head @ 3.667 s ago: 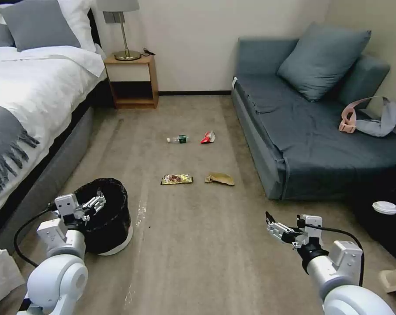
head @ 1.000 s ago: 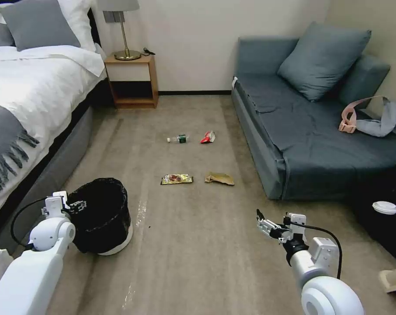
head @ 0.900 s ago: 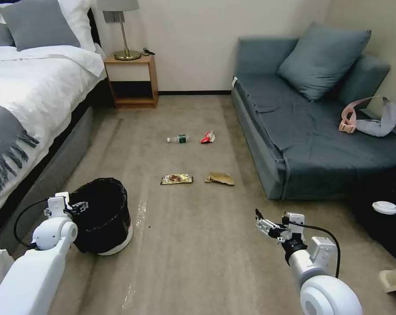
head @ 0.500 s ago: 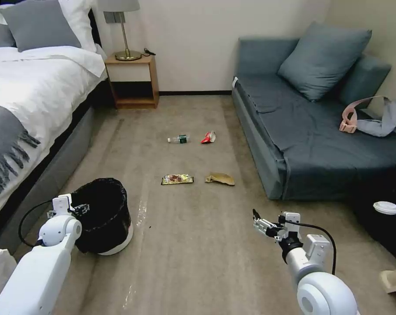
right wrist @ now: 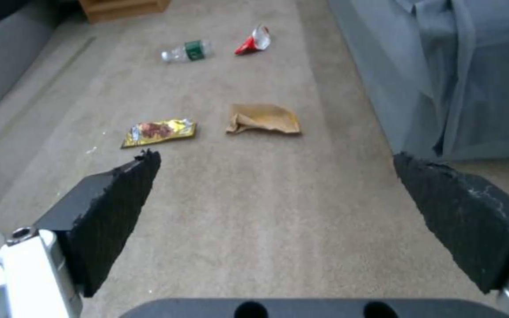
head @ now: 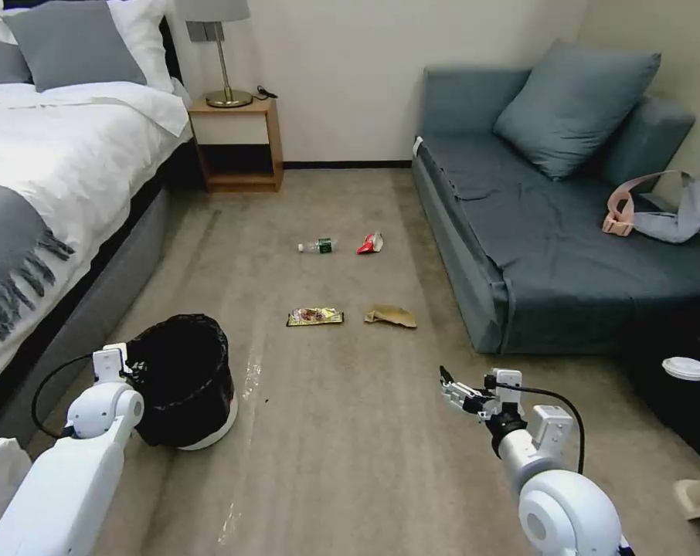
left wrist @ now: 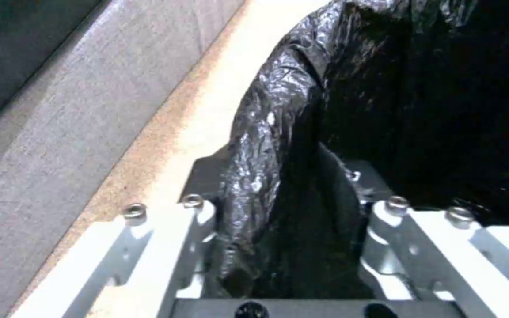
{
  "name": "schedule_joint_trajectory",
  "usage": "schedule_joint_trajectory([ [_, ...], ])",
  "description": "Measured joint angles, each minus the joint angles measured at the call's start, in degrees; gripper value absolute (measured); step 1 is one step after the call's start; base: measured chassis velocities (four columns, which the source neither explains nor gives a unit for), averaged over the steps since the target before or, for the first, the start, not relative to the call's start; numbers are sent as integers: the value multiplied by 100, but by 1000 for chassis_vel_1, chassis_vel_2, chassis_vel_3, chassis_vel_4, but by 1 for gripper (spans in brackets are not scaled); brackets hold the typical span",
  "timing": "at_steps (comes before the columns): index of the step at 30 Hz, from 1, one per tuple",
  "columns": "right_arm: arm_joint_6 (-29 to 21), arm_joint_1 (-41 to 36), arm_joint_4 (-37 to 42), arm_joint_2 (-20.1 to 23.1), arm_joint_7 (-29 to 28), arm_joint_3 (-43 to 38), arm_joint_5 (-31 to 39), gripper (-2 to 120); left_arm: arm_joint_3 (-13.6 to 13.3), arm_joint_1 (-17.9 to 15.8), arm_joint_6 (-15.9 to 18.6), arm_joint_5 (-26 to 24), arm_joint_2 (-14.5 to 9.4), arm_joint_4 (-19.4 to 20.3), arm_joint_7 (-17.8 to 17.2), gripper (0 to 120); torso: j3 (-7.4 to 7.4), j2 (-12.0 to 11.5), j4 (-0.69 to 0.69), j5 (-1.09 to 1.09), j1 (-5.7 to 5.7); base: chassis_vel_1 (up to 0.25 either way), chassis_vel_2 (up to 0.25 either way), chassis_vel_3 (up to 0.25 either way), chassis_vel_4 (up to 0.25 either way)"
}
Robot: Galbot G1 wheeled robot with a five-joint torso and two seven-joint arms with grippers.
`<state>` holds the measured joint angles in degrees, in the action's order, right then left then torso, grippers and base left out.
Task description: Pick up the trash bin, then pick up the garbage on the floor and place it into the trash bin.
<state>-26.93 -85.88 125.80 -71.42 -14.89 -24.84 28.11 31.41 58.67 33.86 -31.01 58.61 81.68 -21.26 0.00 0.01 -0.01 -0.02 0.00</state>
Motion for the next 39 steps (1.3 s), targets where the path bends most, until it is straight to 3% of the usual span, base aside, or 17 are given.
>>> schedule_joint_trajectory([
  [9, -41, 50, -23, 10, -8, 118, 10, 100, 247, 383, -162, -8, 25, 384, 47, 18, 1, -1, 0, -2, 0, 0, 0, 0, 0],
  [15, -42, 57, -24, 52, -8, 181, 10, 100, 426, 740, -268, 94, 135, 874, 23, 9, 1, -1, 0, -2, 0, 0, 0, 0, 0],
  [30, -32, 47, 46, 229, -8, 166, 149, 100, 686, 1316, -443, 513, 414, 1898, -197, 5, 1, -2, 1, 1, 0, 0, 0, 0, 0],
  [39, 86, 31, 61, 245, 48, 188, 209, 100, 972, 1977, -672, 1019, 546, 2762, -236, 4, 0, -2, 1, 3, 0, 0, 0, 0, 0],
])
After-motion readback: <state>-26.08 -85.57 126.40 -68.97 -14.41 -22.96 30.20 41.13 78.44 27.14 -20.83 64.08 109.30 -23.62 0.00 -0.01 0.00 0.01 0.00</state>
